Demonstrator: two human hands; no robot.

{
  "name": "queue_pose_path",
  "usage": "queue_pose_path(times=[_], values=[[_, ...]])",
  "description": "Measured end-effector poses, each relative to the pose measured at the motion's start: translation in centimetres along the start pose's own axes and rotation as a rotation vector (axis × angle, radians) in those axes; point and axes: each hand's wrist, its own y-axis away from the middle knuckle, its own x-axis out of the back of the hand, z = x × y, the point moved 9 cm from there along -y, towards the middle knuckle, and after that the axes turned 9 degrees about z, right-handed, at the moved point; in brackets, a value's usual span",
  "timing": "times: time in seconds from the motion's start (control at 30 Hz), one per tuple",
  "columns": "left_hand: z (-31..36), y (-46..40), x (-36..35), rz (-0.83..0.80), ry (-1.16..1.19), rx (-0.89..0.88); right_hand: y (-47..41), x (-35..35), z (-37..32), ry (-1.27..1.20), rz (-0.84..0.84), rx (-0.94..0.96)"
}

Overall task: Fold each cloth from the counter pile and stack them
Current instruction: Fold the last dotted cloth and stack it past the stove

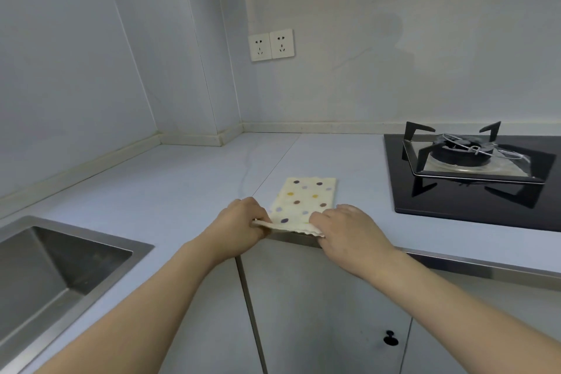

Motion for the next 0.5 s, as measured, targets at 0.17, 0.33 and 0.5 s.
queue_pose_path(times=[0.17,0.33,0.5], values=[[-0.3,-0.3,1.7,-0.099,0.332,0.144,-0.1,1.4,2.2,-0.352,-0.088,-0.211],[-0.4,-3.5,1.4,-0.082,0.480,0.266,-2.8,0.2,6.3,-0.537,-0.063,-0.401],[-1.0,-8.3,-1.1,0.073,0.412,0.418,-5.8,-2.9,10.6,-0.516,-0.081,-0.521]])
